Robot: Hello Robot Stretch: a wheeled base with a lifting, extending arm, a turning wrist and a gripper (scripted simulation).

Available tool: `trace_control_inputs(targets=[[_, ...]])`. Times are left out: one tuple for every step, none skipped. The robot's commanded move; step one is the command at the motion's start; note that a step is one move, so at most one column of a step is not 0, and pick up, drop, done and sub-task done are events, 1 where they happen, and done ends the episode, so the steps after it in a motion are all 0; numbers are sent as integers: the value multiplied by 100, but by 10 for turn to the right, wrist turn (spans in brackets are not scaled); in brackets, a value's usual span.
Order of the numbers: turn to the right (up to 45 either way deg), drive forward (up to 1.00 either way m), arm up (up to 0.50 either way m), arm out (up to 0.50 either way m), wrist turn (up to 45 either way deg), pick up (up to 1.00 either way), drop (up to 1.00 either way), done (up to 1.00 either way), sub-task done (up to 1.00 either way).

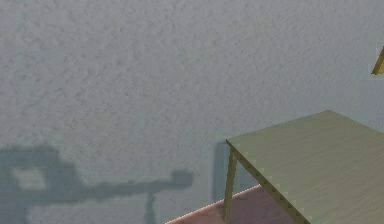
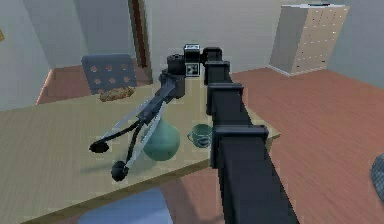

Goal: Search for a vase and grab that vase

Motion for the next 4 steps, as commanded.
trace_control_inputs(targets=[[0,0,0,0,450,0,0,0,0],[0,0,0,0,450,0,0,0,0],[0,0,0,0,120,0,0,0,0],[0,0,-28,0,0,0,0,0,0]])
